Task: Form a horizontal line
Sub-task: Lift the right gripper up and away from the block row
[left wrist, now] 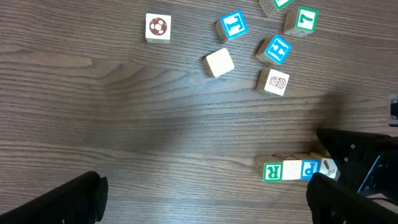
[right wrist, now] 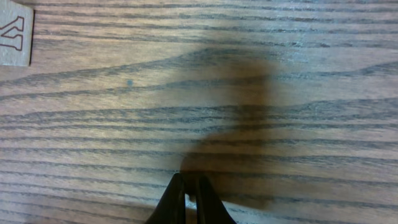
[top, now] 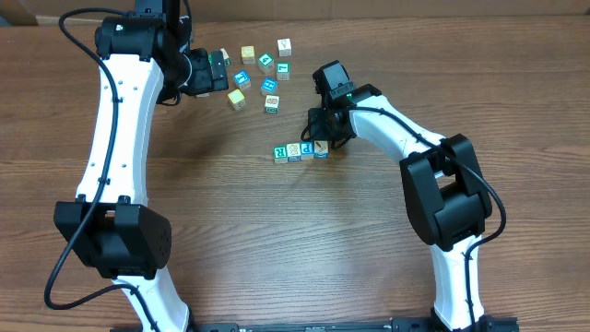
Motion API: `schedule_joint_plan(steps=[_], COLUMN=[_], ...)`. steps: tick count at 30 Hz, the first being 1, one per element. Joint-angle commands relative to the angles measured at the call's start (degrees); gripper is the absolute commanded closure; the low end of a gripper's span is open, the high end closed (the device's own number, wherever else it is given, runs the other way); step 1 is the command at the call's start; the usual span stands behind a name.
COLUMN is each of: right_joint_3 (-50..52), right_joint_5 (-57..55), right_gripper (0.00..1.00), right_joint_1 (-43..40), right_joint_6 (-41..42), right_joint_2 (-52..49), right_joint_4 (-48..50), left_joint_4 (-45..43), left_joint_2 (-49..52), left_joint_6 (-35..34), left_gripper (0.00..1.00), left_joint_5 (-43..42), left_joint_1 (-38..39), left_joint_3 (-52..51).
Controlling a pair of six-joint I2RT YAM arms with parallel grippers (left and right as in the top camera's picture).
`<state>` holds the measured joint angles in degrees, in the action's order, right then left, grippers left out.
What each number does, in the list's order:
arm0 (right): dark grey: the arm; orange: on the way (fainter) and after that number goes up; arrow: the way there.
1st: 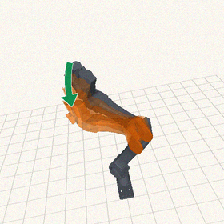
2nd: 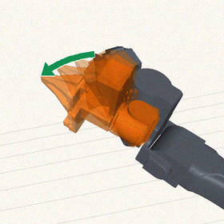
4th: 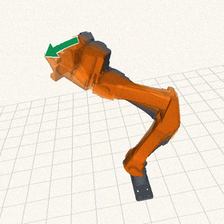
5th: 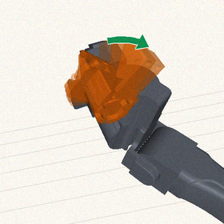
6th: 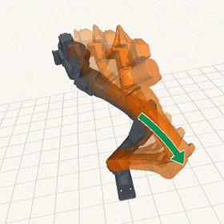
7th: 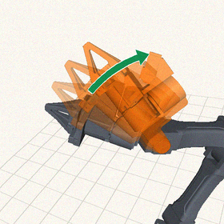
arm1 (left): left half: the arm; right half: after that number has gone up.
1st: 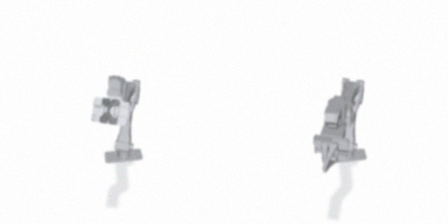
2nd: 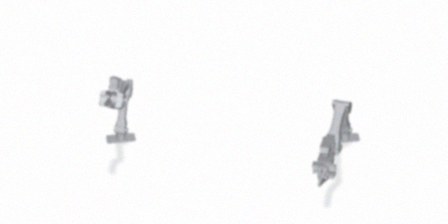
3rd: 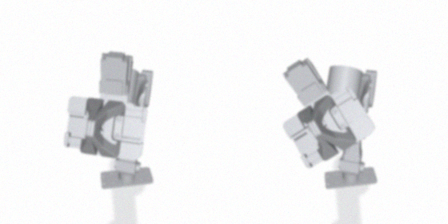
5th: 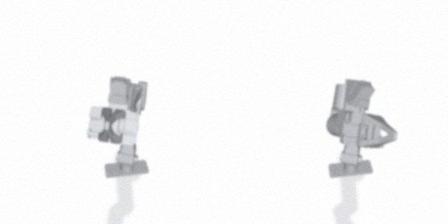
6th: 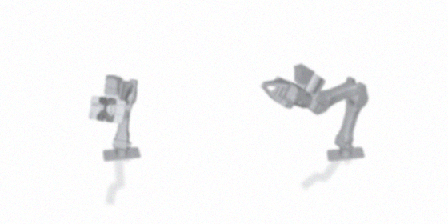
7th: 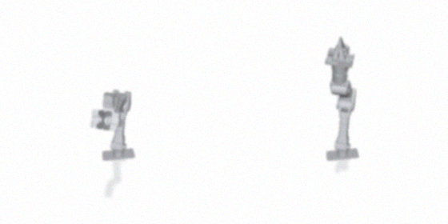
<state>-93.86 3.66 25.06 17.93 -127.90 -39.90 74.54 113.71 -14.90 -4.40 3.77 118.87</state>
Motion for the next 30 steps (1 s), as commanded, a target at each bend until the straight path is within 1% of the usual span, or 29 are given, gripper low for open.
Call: schedule_joint_plan(steps=[1, 30], right_joint_3=[-0.04, -0.04], right_joint_5=[0.81, 2.67], right_gripper=[0.96, 0.96], right_joint_1=[0.07, 0.07], right_joint_6=[-0.42, -0.42], right_joint_2=[-0.39, -0.39], right_joint_4=[-1.01, -3.15], left_joint_4=[0.00, 0.00], left_joint_2=[0.28, 0.28], left_joint_6=[-0.57, -0.57], left_gripper=[0.00, 0.00], left_joint_5=[0.37, 0.37], left_joint_1=[0.11, 0.11], left_joint_3=[0.37, 0.37])
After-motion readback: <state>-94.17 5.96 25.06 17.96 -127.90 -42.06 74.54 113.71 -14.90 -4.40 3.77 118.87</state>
